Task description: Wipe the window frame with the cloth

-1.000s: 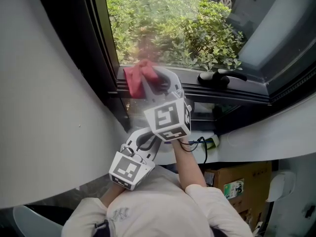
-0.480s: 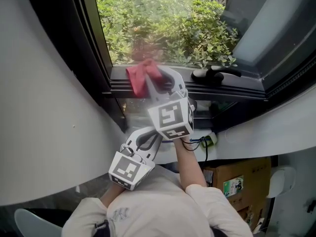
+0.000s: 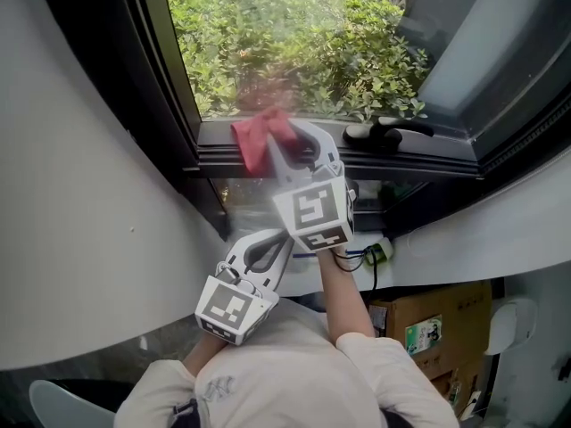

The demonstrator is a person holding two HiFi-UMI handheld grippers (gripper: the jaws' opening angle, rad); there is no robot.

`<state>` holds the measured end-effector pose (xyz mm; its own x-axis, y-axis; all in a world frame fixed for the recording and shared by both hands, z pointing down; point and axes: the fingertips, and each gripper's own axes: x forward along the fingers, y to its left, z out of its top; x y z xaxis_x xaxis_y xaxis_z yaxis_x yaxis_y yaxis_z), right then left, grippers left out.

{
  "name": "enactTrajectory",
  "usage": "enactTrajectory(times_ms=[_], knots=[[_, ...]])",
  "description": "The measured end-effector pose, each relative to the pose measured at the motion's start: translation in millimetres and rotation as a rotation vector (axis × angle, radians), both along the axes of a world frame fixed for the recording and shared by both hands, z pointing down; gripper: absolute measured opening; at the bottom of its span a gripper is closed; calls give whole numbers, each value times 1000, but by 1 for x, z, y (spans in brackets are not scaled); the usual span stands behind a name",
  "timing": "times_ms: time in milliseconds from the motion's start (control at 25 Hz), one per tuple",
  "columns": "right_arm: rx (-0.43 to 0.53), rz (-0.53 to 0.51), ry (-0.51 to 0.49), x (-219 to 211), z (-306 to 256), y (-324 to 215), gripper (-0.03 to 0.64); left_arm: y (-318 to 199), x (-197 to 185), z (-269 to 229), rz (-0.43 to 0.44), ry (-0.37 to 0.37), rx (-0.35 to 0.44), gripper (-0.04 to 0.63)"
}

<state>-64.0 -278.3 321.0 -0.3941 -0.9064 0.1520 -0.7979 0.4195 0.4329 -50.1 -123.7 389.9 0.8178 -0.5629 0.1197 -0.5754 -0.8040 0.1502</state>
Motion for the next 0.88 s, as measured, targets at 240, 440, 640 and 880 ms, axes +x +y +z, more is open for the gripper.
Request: enactTrajectory(times_ms=[240,440,640,880], knots=[[2,100,76,18,1,0,101,-1,-4,0,-3,2,1,9],[4,135,86,31,1,0,101,-3,-3,0,5,6,1,9],[5,161,98,39,2,1,101,-4,-3,-1,12,8,6,9],[11,180,94,48,1,2,101,-4,-3,-1,15,9,5,9]])
